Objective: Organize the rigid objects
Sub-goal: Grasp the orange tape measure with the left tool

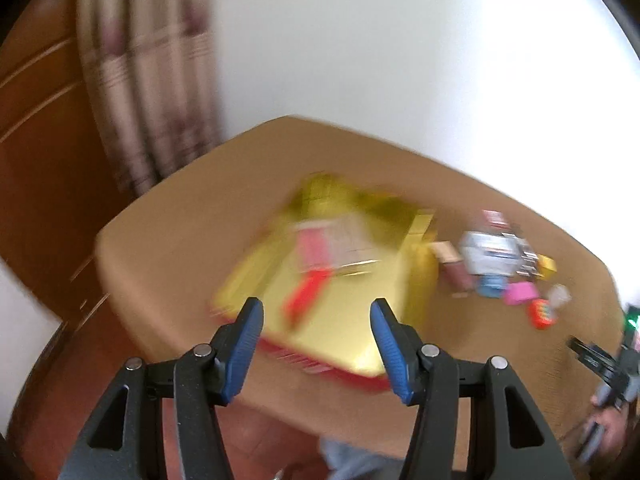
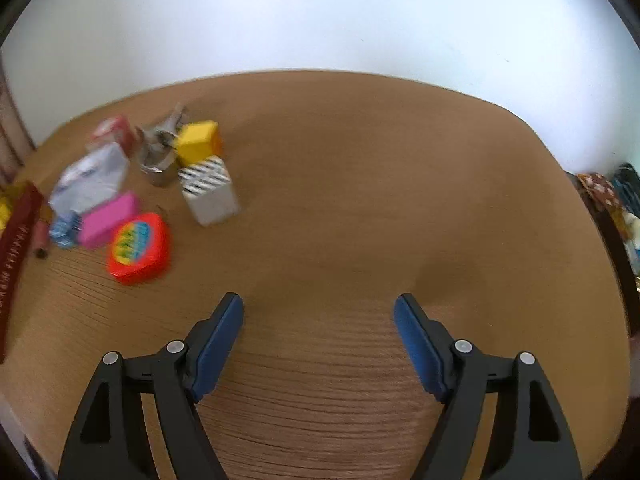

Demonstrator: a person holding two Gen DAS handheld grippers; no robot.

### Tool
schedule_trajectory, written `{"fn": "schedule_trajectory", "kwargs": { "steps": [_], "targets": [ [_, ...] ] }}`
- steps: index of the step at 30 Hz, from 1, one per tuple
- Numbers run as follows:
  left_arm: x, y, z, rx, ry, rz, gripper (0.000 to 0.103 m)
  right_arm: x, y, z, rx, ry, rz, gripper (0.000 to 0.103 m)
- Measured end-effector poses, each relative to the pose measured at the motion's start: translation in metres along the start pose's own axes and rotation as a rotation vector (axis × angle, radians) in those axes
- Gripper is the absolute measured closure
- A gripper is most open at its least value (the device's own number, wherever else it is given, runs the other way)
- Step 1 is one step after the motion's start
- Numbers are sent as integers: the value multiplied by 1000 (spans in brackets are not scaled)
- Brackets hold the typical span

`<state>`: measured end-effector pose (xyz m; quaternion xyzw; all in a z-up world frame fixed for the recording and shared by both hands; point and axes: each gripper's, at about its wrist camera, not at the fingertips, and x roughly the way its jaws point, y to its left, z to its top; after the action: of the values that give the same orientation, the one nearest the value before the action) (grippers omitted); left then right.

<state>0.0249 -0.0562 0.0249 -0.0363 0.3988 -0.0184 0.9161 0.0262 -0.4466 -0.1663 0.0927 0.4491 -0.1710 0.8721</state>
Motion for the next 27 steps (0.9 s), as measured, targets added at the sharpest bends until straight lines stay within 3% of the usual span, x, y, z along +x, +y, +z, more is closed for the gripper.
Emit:
{"fn": "schedule_trajectory", "kwargs": {
  "steps": [2,5,9,12,18,21,24,27],
  "targets": [
    [7,-36,5,77,16,-77,45,3,0,-2,-27,-6,-13,24],
    [37,-99,7,178,169,-256,45,7,-15,-5,-30,-31,-27,21],
    [72,-173,13,193,299,-345,45,7,-41,-11,33,-41,-3,16],
    [92,-220,17,209,341,-323,45,9,-46,-9,51,-37,9,15],
    [140,-290,13,242,437,-189,45,9,-49,-12,47,-14,-14,3],
    [159,-297,6,220,473,-130,45,20,-45,-5,50,-12,-16,2],
    [169,-298,6,171,477,-129,44,21,-50,-4,57,-11,-11,0],
    [175,-309,8,193,475,-128,44,22,-51,-3,53,-10,-11,0]
  ]
}}
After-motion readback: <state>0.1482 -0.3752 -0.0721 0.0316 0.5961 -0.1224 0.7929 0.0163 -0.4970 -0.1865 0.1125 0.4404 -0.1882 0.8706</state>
